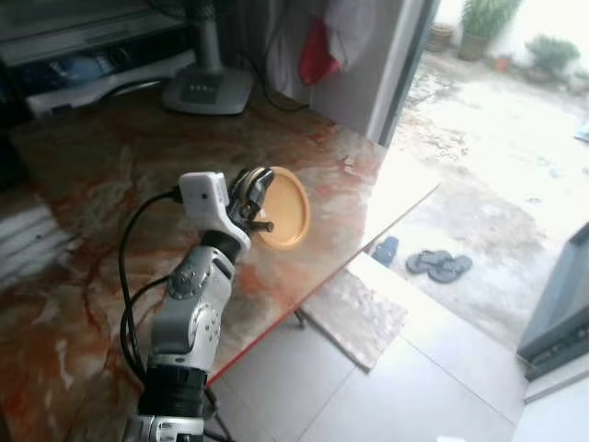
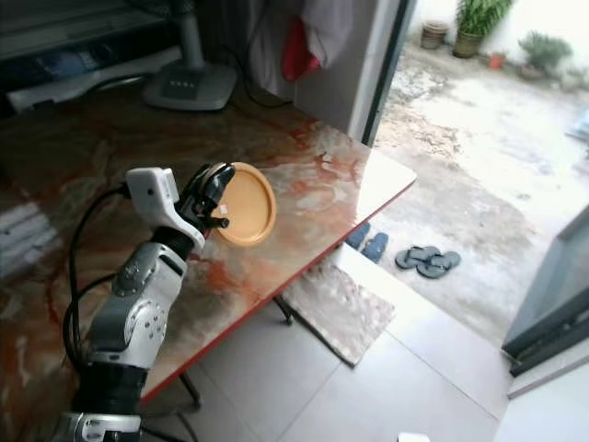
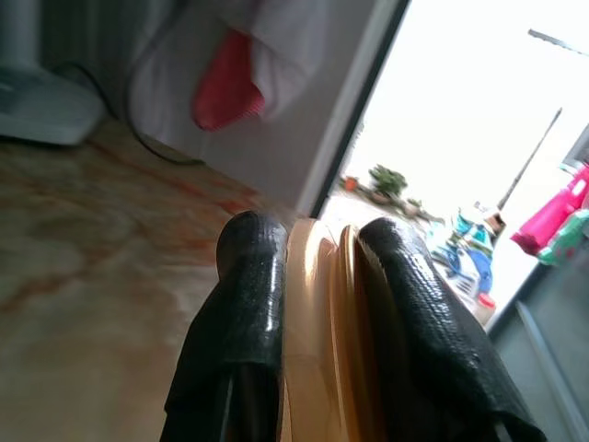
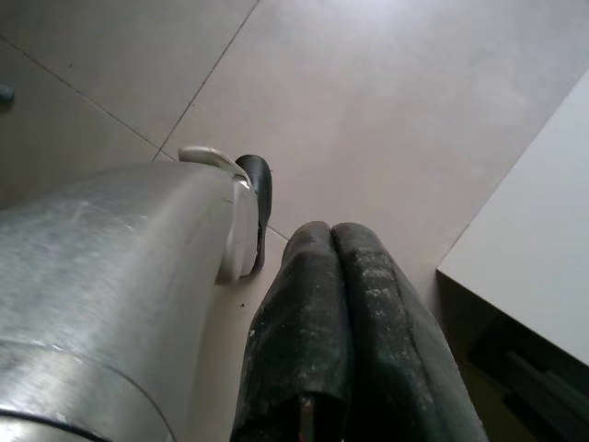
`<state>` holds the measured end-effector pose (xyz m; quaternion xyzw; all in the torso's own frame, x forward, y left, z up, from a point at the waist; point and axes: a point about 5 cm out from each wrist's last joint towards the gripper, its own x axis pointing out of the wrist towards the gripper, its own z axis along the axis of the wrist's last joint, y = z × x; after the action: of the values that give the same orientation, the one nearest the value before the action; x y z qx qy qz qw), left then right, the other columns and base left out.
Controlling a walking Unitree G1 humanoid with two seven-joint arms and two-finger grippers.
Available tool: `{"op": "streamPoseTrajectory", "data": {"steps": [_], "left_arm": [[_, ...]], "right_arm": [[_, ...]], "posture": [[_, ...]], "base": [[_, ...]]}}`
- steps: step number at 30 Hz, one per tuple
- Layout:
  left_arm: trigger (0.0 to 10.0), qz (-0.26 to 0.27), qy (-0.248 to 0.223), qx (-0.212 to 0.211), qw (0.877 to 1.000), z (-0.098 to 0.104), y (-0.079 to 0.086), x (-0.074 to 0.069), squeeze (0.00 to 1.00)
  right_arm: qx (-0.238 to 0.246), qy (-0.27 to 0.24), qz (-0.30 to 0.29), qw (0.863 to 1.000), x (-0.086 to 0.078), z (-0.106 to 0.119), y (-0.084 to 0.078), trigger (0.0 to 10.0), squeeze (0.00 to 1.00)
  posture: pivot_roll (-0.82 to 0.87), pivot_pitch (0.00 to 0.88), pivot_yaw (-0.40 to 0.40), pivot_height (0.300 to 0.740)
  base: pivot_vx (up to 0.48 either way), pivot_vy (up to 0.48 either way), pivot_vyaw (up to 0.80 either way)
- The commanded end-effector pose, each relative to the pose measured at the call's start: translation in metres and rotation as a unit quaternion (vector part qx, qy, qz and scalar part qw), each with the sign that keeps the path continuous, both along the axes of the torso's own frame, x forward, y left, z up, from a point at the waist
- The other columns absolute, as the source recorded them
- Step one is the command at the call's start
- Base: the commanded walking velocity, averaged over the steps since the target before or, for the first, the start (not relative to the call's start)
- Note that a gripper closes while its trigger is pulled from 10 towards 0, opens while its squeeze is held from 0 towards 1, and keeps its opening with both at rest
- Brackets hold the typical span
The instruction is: Restocking fridge
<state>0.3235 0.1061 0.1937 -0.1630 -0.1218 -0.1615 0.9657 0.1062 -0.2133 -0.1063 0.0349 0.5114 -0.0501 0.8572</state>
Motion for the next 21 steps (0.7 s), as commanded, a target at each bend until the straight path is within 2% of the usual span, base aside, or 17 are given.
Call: {"op": "streamPoseTrajectory", "data": {"steps": [1, 21], "left_arm": [[10.0, -0.013, -0.016, 0.002, 1.000, 0.0069, -0.0076, -0.0020, 0.00], [10.0, -0.018, -0.011, 0.003, 1.000, 0.0033, -0.0074, -0.0038, 0.00]], "right_arm": [[-0.003, 0.005, -0.010, 1.000, -0.0046, -0.0003, -0.0048, 10.0, 0.00], [-0.002, 0.006, -0.011, 1.000, -0.0056, -0.0008, -0.0037, 10.0, 0.00]], "posture": [[0.07, 0.070, -0.012, 0.740], [0.07, 0.060, -0.004, 0.740]], "base": [[0.000, 0.000, -0.74], [0.000, 0.000, -0.74]]}}
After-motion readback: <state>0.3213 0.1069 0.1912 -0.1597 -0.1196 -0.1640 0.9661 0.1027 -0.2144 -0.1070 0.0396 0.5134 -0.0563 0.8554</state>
